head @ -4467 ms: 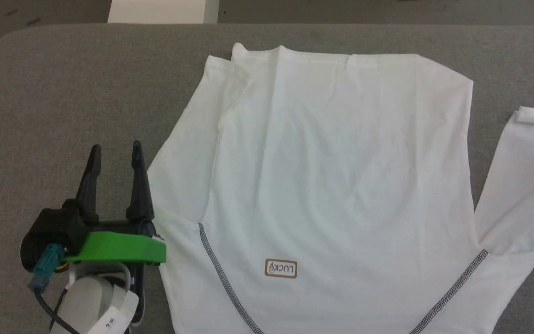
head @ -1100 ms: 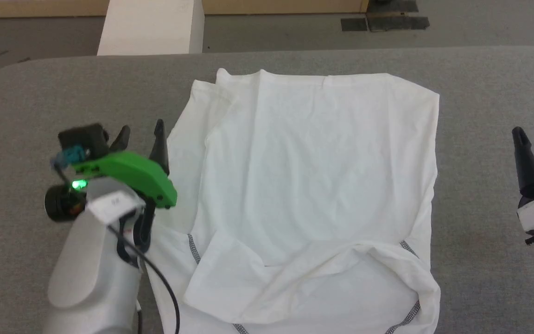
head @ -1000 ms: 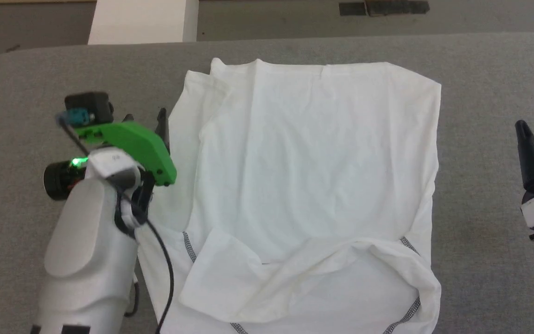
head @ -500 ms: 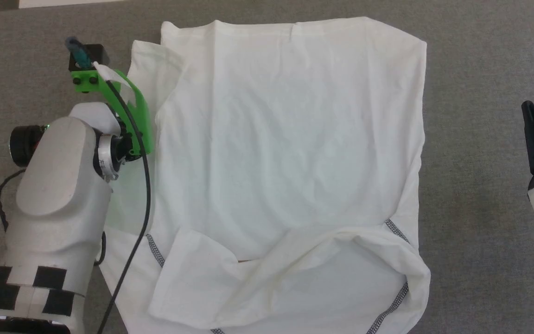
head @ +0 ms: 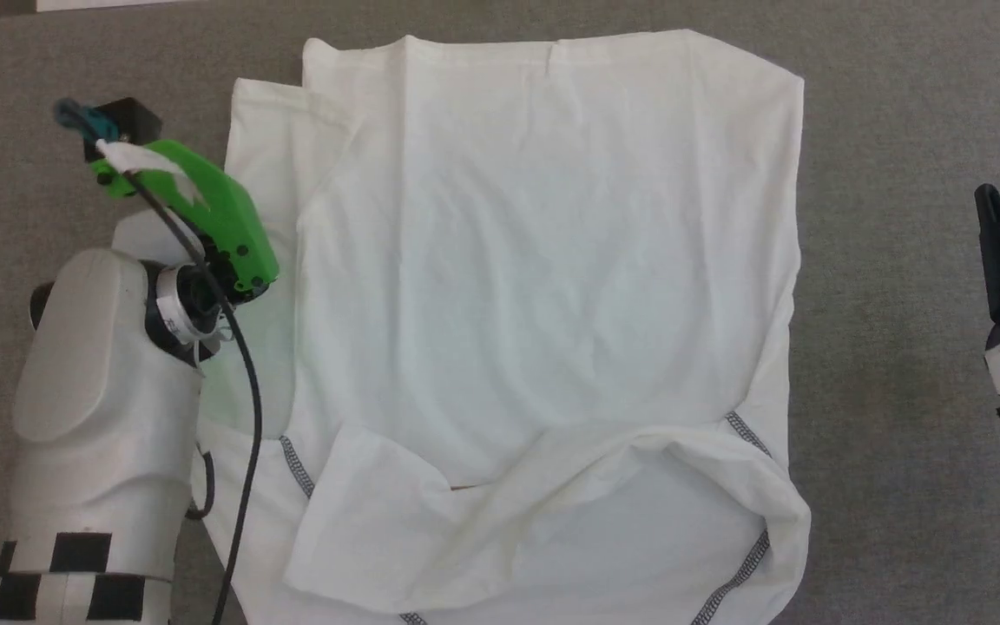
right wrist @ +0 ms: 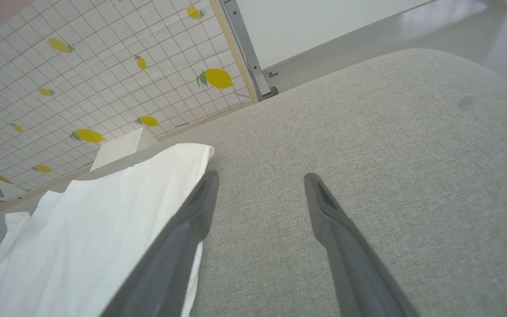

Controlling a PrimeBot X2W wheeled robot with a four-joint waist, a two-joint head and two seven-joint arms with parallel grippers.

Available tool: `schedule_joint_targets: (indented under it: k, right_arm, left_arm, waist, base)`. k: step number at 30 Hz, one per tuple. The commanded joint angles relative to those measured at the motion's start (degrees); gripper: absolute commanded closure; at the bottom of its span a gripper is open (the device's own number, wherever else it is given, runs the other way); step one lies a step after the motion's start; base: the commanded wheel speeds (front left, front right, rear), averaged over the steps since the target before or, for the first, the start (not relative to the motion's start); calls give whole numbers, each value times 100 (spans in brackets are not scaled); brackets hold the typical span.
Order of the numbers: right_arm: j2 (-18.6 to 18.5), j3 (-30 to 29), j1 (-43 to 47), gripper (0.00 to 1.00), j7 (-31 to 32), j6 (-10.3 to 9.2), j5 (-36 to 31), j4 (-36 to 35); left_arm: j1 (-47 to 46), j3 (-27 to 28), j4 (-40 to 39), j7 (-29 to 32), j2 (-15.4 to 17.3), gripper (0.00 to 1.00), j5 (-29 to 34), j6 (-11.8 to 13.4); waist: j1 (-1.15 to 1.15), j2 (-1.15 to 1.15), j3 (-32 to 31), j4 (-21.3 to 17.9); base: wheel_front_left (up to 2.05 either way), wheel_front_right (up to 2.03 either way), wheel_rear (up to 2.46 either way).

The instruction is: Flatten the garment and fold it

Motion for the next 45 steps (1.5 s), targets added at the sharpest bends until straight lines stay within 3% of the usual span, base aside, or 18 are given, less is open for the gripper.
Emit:
schedule_joint_targets:
  k: [1, 7, 11, 14, 26, 40, 45]
  right_arm:
    - [15, 25, -13, 0, -57, -8, 5, 37]
    - [75, 43, 125, 0, -101, -8, -51, 189]
    - [116, 16, 235, 0, -110, -8, -75, 269]
    - [211, -97, 470, 0, -109, -8, -162, 390]
    - [295, -191, 672, 0, -10, -8, -287, 377]
    - [330, -113, 681, 0, 91, -8, -313, 346]
    - [329, -55, 631, 0, 92, -8, -293, 359]
  left_arm:
    - [288, 124, 33, -87, 6, 100, -127, 46]
    - [449, 629, -554, -639, 123, 100, -446, 12]
    - [544, 654, -966, -742, 126, 100, -556, -159]
    - [625, 50, -1899, -742, -210, 100, -603, -670]
    - [1317, -2011, -2492, -251, -936, 100, -670, -1478]
    - [1798, -4132, -1422, -618, -1049, 100, -1358, -1660]
    - [1663, -4483, -765, -756, -1050, 100, -1410, -1605]
  waist:
    - [-1, 53, -182, 139]
    - [-1, 53, -637, 364]
    - [-1, 53, -889, 469]
    - [-1, 53, -1352, 637]
    - [-1, 53, -1738, 604]
    - [-1, 53, -1511, 295]
    - [-1, 53, -1404, 207]
  base:
    - [0, 0, 0]
    - [0, 0, 0]
    - [0, 0, 0]
    - [0, 0, 0]
    - [0, 0, 0]
    - [0, 0, 0]
    - [0, 0, 0]
